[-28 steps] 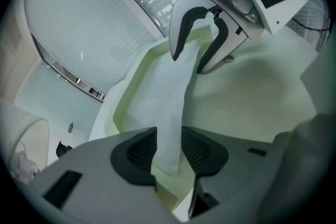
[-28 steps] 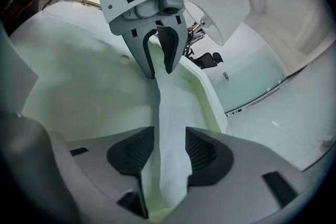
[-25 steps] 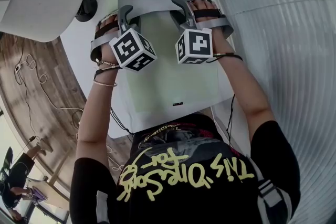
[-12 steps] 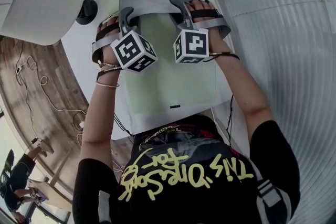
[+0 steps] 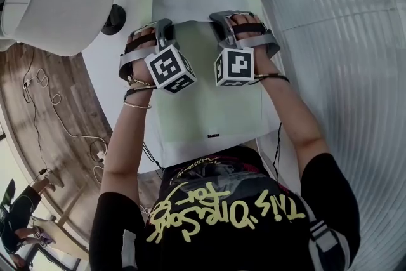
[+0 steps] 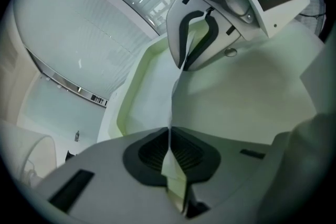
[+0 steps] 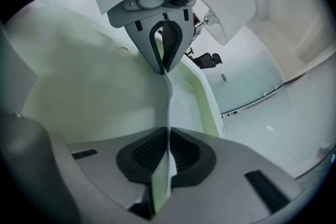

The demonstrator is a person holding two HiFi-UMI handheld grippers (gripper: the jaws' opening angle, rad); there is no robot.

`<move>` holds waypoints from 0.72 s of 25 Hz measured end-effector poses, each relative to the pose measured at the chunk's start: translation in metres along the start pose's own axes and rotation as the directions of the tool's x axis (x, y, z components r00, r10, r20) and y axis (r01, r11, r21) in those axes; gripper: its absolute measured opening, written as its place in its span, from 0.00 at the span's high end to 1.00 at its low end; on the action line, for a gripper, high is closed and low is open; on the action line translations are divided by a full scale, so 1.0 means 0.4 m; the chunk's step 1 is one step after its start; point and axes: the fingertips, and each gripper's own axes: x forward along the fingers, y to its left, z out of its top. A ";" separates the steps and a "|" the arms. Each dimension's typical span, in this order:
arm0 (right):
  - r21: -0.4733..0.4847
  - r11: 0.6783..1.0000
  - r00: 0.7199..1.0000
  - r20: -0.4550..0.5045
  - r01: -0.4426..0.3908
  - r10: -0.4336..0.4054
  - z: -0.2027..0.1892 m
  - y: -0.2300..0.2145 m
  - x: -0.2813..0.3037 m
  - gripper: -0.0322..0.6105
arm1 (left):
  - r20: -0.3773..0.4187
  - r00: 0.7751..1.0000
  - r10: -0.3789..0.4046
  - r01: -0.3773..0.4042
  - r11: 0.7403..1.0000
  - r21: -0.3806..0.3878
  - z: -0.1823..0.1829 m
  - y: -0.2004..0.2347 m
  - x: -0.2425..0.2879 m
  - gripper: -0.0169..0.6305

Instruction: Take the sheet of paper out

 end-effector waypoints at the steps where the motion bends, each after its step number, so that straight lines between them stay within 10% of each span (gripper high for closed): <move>1: 0.001 1.000 1.000 -0.001 0.000 0.000 -0.002 0.004 -0.004 0.92 | 0.000 1.000 -0.004 0.004 1.000 0.004 0.001 -0.005 -0.002 0.95; 18: 0.037 0.999 1.000 -0.023 -0.020 0.020 -0.025 0.007 -0.057 0.94 | 0.024 0.999 -0.038 0.038 0.999 -0.004 0.039 -0.037 -0.045 0.96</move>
